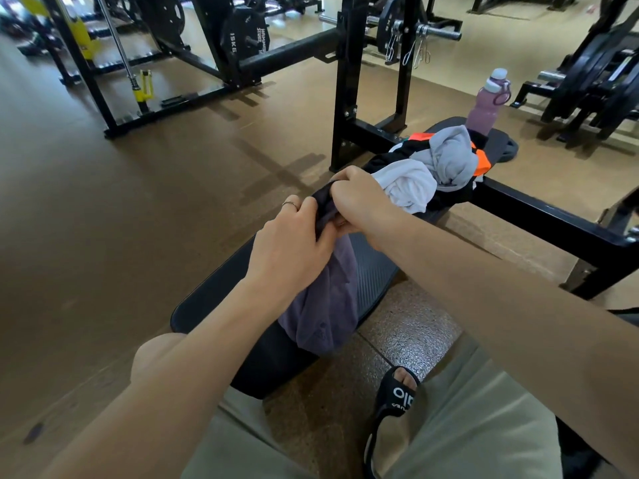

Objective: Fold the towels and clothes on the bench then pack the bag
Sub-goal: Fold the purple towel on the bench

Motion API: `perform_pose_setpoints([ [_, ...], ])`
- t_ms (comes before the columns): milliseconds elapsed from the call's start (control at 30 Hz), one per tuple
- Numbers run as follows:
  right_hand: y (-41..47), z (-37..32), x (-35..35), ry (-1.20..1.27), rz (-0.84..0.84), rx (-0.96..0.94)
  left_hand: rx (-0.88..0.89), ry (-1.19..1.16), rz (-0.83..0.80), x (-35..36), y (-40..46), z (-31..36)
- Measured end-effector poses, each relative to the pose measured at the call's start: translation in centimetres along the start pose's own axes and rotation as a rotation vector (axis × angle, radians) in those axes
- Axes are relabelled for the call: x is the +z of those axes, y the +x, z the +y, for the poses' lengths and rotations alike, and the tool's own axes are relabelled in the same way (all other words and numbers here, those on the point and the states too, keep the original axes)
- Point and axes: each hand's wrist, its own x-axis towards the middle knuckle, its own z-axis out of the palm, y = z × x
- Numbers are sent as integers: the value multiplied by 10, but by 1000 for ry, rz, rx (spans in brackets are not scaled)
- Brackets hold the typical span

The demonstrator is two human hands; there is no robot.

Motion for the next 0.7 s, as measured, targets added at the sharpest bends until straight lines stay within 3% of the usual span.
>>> perform_pose_setpoints([
  [100, -5, -3, -2, -74, 9, -73, -14, 0, -27, -1, 4, -2],
  [367, -1, -13, -26, -190, 265, -249, -52, 103, -286, 0, -10, -27],
  [533, 3, -9, -28, -169, 189, -197, 44, 268, -250, -6, -11, -43],
  [700, -2, -9, -41, -357, 87, -199, 108, 320, -188, -13, -9, -57],
])
